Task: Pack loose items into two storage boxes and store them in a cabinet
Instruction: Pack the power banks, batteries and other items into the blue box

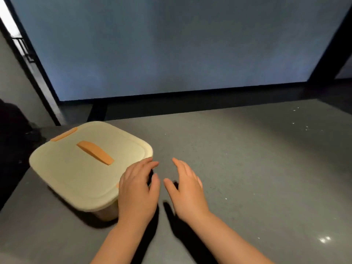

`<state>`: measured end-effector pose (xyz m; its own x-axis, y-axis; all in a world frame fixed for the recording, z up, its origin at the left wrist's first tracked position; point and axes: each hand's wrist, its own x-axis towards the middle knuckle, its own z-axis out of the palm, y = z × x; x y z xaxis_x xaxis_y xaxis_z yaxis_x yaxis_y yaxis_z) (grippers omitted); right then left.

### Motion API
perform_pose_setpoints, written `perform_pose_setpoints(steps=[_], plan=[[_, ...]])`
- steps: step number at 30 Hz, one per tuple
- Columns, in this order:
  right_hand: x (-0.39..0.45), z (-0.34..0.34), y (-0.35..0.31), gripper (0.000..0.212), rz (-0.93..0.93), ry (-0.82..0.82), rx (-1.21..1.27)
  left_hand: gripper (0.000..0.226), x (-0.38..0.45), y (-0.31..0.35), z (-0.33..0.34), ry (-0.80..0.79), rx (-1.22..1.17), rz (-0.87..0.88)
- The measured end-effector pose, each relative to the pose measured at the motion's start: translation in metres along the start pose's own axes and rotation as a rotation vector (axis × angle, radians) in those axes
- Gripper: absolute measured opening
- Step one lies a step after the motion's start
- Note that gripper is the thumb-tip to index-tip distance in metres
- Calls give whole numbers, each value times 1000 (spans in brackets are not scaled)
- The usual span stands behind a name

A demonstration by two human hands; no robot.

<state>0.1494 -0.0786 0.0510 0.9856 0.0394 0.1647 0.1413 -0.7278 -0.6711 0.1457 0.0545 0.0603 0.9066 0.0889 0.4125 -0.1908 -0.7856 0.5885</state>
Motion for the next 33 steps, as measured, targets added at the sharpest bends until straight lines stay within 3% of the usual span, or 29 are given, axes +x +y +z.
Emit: perform_pose_setpoints(steps=[6, 11, 18, 26, 33], plan=[[-58, -114, 81, 54, 129, 178, -349, 45, -14, 103, 75, -166, -142, 254], [-153, -220, 157, 53, 376, 342, -464, 40, -63, 229, 147, -358, -261, 448], [-303, -341, 231, 53, 684, 511, -554, 50, -172, 395, 214, -565, -429, 710], [-410, -389, 275, 52, 883, 578, -560, 53, -273, 491, 253, -788, -514, 838], [-435, -402, 303, 54, 1071, 750, -525, 54, -288, 534, 275, -929, -535, 974]])
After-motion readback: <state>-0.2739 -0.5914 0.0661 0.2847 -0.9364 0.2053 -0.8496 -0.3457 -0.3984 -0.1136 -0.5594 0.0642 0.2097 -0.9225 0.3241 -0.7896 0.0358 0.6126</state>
